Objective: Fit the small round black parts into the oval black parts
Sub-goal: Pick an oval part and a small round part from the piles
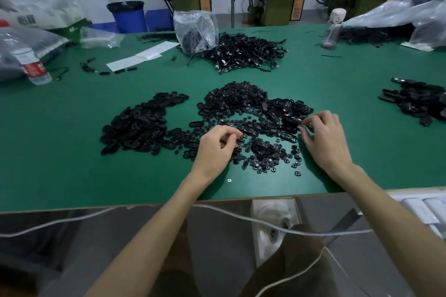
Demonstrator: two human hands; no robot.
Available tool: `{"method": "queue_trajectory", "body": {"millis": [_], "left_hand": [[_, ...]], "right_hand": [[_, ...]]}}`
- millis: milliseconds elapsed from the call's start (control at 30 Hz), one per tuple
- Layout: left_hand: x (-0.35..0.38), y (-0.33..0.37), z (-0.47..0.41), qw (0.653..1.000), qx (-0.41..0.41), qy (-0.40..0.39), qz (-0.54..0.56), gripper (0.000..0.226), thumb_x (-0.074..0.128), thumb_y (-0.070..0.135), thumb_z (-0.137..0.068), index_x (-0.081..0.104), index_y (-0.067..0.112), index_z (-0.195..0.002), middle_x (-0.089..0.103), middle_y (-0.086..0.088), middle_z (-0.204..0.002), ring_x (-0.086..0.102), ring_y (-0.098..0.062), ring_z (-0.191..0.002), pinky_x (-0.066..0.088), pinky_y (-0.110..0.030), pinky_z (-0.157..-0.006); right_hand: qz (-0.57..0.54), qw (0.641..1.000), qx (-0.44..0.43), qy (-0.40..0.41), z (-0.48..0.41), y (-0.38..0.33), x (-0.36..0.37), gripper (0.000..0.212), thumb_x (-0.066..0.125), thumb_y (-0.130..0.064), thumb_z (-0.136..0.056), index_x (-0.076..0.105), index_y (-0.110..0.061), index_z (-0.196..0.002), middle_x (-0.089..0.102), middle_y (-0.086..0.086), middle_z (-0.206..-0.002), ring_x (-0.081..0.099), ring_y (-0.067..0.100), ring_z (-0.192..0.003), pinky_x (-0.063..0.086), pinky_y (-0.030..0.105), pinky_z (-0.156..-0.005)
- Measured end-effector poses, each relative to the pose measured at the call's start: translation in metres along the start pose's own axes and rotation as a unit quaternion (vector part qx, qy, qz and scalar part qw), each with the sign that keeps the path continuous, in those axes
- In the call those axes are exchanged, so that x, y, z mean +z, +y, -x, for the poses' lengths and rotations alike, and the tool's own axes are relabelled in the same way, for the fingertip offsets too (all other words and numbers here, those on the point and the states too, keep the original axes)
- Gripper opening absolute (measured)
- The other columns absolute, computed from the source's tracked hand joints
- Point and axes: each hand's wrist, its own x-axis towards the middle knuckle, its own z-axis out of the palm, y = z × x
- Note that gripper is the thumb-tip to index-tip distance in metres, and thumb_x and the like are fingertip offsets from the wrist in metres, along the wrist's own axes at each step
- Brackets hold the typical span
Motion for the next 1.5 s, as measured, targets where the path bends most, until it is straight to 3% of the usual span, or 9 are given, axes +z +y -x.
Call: {"method": "queue_trajectory", "body": {"millis": [167,333,500,667,900,1067,1267,1400,1500], "left_hand": [[-0.005,0.009,-0.002,0.997,0.057,0.001,-0.057,0.022,0.058,-0.001,-0.102,0.073,0.008,-0.115,0.067,-0.001,-0.111,0.066,-0.009,-0.095,0.054,-0.02,-0.088],[-0.053,-0.005,-0.024,0.983,-0.017,0.053,-0.174,0.029,0.053,-0.004,-0.102,0.07,0.01,-0.121,0.065,-0.004,-0.123,0.06,-0.008,-0.107,0.042,-0.006,-0.1],[-0.105,-0.045,-0.036,0.918,-0.122,0.003,-0.376,0.034,0.065,0.016,-0.102,0.066,0.006,-0.134,0.061,-0.016,-0.137,0.054,-0.032,-0.128,0.043,-0.046,-0.114],[-0.105,-0.058,-0.031,0.893,-0.103,0.018,-0.438,0.022,0.067,0.024,-0.101,0.078,0.014,-0.117,0.07,-0.011,-0.114,0.056,-0.031,-0.113,0.033,-0.045,-0.1],[-0.092,-0.056,-0.018,0.926,-0.069,0.108,-0.355,0.021,0.061,0.022,-0.105,0.073,0.01,-0.116,0.066,-0.007,-0.112,0.056,-0.025,-0.107,0.03,-0.04,-0.101],[-0.058,-0.027,-0.014,0.989,-0.108,0.09,-0.04,0.011,0.06,0.019,-0.105,0.067,0.01,-0.104,0.069,-0.002,-0.093,0.066,-0.009,-0.077,0.048,-0.019,-0.069],[-0.019,-0.009,-0.019,0.951,-0.185,0.007,0.248,0.017,0.063,0.014,-0.104,0.069,-0.002,-0.106,0.073,-0.01,-0.084,0.067,-0.02,-0.069,0.053,-0.027,-0.057],[-0.01,-0.007,-0.025,0.936,-0.177,-0.021,0.303,0.018,0.067,0.011,-0.101,0.069,-0.005,-0.109,0.074,-0.014,-0.095,0.075,-0.024,-0.079,0.057,-0.026,-0.061],[-0.007,-0.008,-0.027,0.94,-0.171,-0.038,0.293,0.015,0.068,0.011,-0.101,0.071,-0.003,-0.107,0.076,-0.017,-0.094,0.077,-0.028,-0.08,0.06,-0.028,-0.063]], "right_hand": [[-0.061,0.997,-0.036,-0.035,0.005,-0.048,0.002,0.033,0.063,-0.029,-0.102,0.068,-0.003,-0.122,0.06,0.013,-0.124,0.051,0.032,-0.119,0.039,0.042,-0.103],[-0.082,0.991,-0.069,-0.079,0.023,-0.083,0.007,0.039,0.056,-0.04,-0.104,0.064,-0.013,-0.131,0.055,0.004,-0.135,0.045,0.023,-0.13,0.028,0.035,-0.107],[-0.066,0.992,-0.055,-0.092,0.042,-0.087,0.004,0.045,0.05,-0.048,-0.104,0.061,-0.017,-0.135,0.053,0.0,-0.138,0.043,0.021,-0.131,0.022,0.035,-0.11],[-0.052,0.99,-0.049,-0.122,0.056,-0.086,0.011,0.046,0.051,-0.046,-0.104,0.058,-0.021,-0.142,0.05,-0.003,-0.142,0.039,0.021,-0.134,0.023,0.036,-0.11],[-0.088,0.989,-0.044,-0.107,0.042,-0.083,0.013,0.026,0.065,-0.031,-0.1,0.07,-0.018,-0.122,0.059,0.0,-0.123,0.049,0.024,-0.117,0.03,0.034,-0.096],[-0.115,0.988,-0.032,-0.102,0.019,-0.085,0.021,0.014,0.068,-0.022,-0.099,0.072,-0.01,-0.105,0.059,0.005,-0.113,0.052,0.026,-0.108,0.043,0.041,-0.096],[-0.22,0.971,0.036,-0.088,0.001,-0.089,0.027,0.01,0.065,-0.022,-0.101,0.071,-0.014,-0.1,0.059,0.0,-0.103,0.058,0.021,-0.101,0.048,0.037,-0.093],[-0.3,0.95,0.078,-0.046,-0.005,-0.09,0.023,0.007,0.07,-0.026,-0.096,0.075,-0.022,-0.092,0.07,-0.001,-0.103,0.062,0.02,-0.103,0.049,0.04,-0.094],[-0.439,0.89,0.113,-0.047,-0.008,-0.093,0.019,0.007,0.072,-0.023,-0.096,0.076,-0.017,-0.095,0.076,-0.001,-0.087,0.068,0.009,-0.082,0.055,0.029,-0.08]]}}
